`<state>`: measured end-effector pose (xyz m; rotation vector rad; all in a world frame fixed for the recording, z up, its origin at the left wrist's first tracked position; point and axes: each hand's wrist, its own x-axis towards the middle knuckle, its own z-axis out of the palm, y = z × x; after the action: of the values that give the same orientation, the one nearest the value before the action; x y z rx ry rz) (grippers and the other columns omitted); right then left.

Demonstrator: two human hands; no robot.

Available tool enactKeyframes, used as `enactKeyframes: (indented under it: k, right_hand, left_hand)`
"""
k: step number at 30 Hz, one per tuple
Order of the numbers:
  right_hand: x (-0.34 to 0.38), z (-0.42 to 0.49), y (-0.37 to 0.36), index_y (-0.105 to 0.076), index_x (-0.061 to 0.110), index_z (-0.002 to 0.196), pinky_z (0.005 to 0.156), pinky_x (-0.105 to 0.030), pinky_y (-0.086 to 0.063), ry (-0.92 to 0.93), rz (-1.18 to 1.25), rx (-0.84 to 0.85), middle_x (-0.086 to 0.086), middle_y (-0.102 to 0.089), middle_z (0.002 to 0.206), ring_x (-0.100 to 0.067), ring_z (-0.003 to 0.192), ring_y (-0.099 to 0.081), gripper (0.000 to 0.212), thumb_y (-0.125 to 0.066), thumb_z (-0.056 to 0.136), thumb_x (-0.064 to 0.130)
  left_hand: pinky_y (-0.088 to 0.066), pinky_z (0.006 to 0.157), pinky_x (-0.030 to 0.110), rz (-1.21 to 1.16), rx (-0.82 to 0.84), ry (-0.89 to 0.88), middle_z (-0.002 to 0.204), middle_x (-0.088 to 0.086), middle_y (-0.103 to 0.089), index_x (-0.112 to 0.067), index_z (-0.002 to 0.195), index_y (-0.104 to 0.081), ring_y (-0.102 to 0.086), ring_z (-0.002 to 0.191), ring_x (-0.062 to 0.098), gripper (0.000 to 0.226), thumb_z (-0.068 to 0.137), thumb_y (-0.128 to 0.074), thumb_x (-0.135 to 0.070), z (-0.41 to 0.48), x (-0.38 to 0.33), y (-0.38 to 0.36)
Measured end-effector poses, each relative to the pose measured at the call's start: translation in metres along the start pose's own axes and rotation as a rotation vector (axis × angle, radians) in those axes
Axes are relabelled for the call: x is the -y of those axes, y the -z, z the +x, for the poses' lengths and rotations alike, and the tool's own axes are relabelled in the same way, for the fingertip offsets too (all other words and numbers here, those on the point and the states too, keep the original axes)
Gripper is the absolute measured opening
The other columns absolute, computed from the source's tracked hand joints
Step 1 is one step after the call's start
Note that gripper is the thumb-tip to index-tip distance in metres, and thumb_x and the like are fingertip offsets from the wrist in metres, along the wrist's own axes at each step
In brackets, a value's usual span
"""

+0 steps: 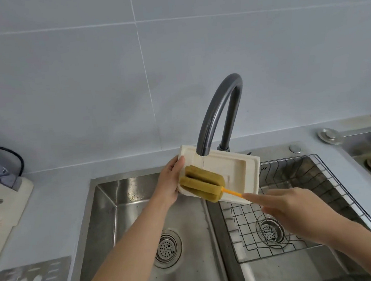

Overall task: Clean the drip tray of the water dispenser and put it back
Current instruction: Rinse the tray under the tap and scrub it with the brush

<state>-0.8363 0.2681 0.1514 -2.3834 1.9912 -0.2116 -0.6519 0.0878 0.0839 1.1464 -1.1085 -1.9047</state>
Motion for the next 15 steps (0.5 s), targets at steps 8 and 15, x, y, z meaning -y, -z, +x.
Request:
enactKeyframes:
  k: [8, 15]
  right_hand:
    - [-0.010, -0.014, -0.005, -0.072, 0.033, 0.097, 0.035, -0.014, 0.000, -0.021, -0.212, 0.087, 0.015, -0.053, 0.046, -0.010, 0.034, -0.016, 0.083, -0.084, 0.021, 0.002]
    - [-0.029, -0.028, 0.009, -0.068, 0.038, 0.101, 0.033, -0.016, -0.009, -0.072, -0.208, 0.167, 0.015, -0.038, 0.042, -0.010, 0.037, -0.015, 0.082, -0.089, 0.028, 0.008]
  left_hand:
    - [-0.045, 0.047, 0.017, 0.017, 0.041, 0.015, 0.050, -0.010, -0.064, -0.019, 0.074, -0.058, -0.059, 0.050, 0.004, 0.024, 0.093, -0.045, -0.018, 0.008, 0.001, -0.026]
    - [-0.051, 0.065, 0.035, 0.034, -0.029, 0.030, 0.090, 0.004, -0.066, -0.028, 0.082, -0.064, -0.060, 0.081, 0.023, 0.016, 0.090, -0.051, -0.031, 0.009, -0.002, -0.020]
